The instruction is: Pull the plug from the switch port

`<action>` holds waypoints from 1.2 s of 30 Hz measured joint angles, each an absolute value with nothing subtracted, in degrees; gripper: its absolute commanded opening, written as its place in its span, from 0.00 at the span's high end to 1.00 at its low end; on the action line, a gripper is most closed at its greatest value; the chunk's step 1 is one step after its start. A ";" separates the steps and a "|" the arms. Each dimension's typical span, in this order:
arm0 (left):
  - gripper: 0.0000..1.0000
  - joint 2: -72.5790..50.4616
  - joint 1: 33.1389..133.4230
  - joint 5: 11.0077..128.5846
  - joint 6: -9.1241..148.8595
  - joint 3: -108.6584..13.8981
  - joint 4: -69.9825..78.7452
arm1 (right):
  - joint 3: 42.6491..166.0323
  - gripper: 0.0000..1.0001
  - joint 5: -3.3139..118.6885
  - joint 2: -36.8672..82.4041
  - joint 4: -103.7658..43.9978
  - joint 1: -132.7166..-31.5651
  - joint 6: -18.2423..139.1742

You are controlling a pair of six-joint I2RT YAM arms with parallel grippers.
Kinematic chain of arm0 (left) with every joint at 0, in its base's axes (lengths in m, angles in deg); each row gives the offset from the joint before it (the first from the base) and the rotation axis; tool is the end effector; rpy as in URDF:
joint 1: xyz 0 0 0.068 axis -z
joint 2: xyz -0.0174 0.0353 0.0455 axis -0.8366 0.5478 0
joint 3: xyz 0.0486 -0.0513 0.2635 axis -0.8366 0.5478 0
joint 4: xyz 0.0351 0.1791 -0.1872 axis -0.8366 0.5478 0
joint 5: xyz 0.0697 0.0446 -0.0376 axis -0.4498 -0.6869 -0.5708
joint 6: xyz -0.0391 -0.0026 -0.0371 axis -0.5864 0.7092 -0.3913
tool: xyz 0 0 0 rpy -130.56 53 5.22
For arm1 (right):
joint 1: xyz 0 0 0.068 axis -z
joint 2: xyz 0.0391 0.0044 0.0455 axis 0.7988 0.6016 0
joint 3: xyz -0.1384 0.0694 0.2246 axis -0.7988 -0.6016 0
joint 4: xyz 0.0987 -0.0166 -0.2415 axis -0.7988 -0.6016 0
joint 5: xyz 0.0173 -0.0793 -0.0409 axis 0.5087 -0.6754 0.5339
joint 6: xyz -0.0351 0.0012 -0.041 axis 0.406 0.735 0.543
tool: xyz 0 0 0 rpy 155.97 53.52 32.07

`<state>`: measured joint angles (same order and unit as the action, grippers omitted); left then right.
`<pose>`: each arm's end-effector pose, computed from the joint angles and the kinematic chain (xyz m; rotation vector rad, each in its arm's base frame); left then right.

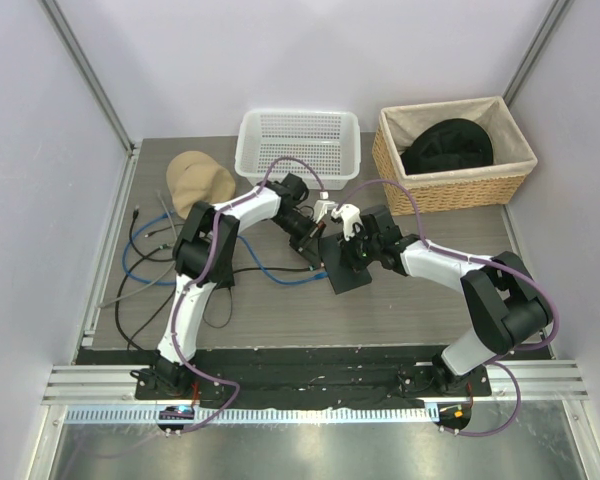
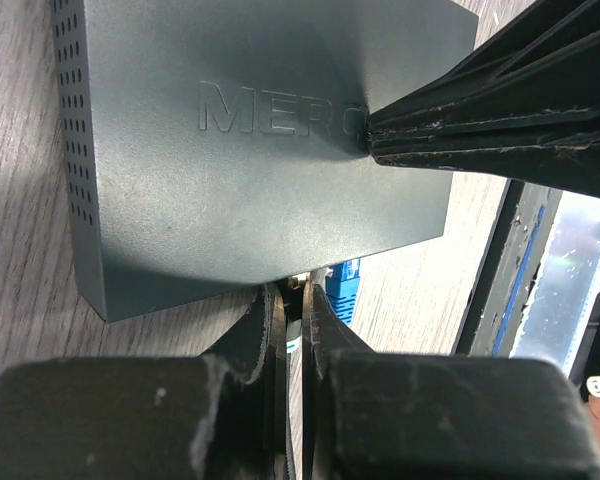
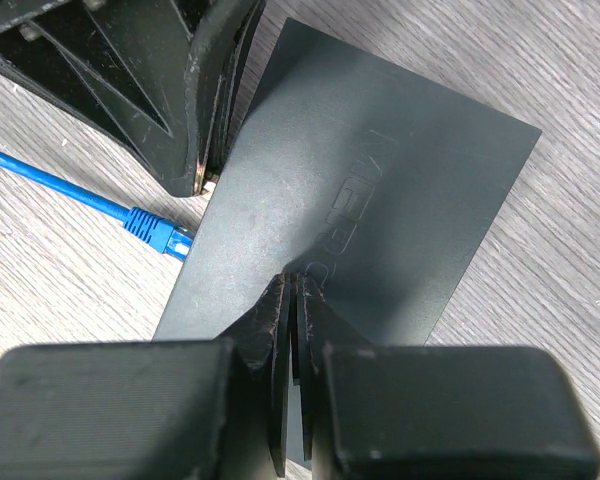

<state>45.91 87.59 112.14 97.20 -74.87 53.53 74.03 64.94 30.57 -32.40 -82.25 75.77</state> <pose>0.3755 -0.2560 0.1316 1.2096 2.5127 -1.3386 0.2643 0.1585 0.1732 -0.8940 2.2312 0.4803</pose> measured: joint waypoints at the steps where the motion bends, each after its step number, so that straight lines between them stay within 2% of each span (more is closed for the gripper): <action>1: 1.00 45.91 87.61 112.06 97.30 -74.98 53.73 | 74.03 0.92 64.94 30.57 -32.40 -82.25 75.77; 13: 0.98 47.66 85.58 103.07 107.69 -83.39 72.15 | 74.14 0.91 64.96 30.63 -32.58 -82.25 75.92; 14: 0.94 47.38 84.70 102.81 107.45 -83.52 72.42 | 74.20 0.91 64.96 30.70 -32.62 -82.25 75.95; 15: 0.82 47.05 83.96 102.40 106.94 -83.50 71.96 | 74.29 0.91 65.01 30.81 -32.64 -82.25 75.95; 16: 0.58 46.15 82.85 100.91 105.59 -83.11 70.36 | 74.53 0.91 65.14 30.98 -32.75 -82.25 75.99; 19: 0.46 42.98 80.86 96.50 101.06 -82.74 65.71 | 74.99 0.91 65.14 31.36 -32.77 -82.25 76.17; 27: 0.39 26.98 79.31 89.22 97.22 -83.28 60.37 | 74.90 0.91 65.14 31.31 -32.64 -82.25 76.38; 33: 0.37 8.80 75.81 81.11 106.68 -75.90 68.39 | 73.26 0.91 65.01 29.96 -31.90 -82.14 76.49; 36: 0.37 5.39 73.64 76.43 109.74 -70.93 73.51 | 72.93 0.91 65.01 29.56 -31.90 -82.14 76.54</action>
<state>5.39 73.64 76.43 109.74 -70.93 73.51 72.93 65.01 29.56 -31.90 -82.14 76.54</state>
